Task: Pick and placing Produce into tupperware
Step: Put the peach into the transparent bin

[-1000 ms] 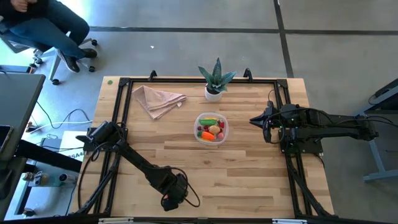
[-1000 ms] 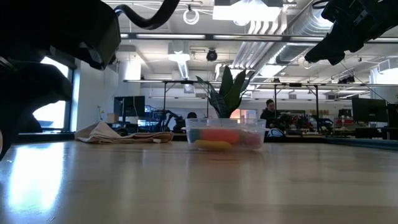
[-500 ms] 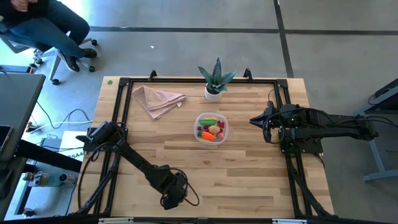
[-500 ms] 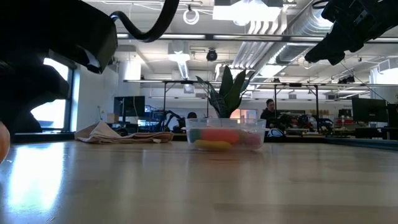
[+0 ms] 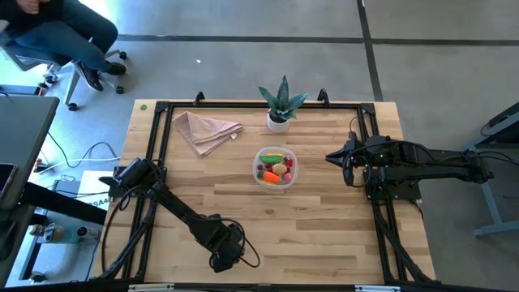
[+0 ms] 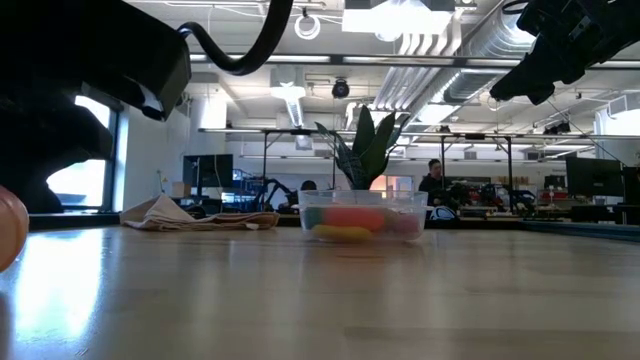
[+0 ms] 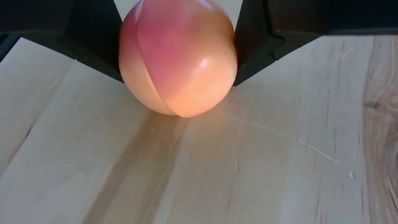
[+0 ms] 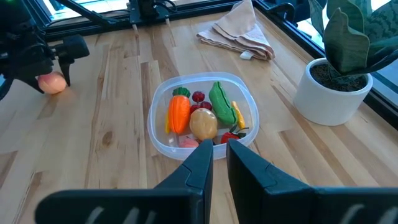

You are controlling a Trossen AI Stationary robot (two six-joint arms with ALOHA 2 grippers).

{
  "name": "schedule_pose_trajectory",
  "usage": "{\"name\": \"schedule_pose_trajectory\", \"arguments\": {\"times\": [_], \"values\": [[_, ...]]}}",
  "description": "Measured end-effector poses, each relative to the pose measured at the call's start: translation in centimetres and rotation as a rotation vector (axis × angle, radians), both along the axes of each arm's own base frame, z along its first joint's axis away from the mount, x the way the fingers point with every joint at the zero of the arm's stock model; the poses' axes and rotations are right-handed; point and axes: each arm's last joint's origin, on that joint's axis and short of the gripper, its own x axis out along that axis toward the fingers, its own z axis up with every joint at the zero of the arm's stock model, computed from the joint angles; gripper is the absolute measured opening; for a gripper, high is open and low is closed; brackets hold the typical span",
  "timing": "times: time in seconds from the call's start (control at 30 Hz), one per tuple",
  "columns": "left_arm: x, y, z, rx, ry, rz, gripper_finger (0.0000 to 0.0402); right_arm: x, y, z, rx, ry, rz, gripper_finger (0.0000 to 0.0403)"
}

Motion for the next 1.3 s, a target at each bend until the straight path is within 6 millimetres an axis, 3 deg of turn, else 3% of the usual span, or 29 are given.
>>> {"name": "schedule_pose_trajectory", "arguments": {"times": [0.17,0.5,0.77,0.93,1.13,1.3], "values": [[0.0,0.0,0.0,-0.002,-0.003,-0.002,0.0256,0.0,0.0,0.0,0.000,0.000,0.000,0.0035],[0.0,0.0,0.0,-0.001,-0.002,-0.002,0.0222,0.0,0.0,0.0,0.000,-0.001,0.000,0.0035],[0.0,0.0,0.0,0.011,-0.011,-0.001,0.0247,0.0,0.0,0.0,0.000,0.000,0.000,0.0035],[0.2,0.0,0.1,0.022,-0.019,-0.003,0.0239,0.0,0.0,0.0,0.000,0.000,0.000,0.0035],[1.3,-0.5,1.3,0.048,-0.100,-0.055,0.0217,0.0,0.0,0.0,0.000,0.000,0.001,0.0035],[2.0,-0.5,3.1,0.128,-0.149,-0.087,0.0238,0.0,0.0,0.0,0.000,0.000,0.000,0.0035]]}}
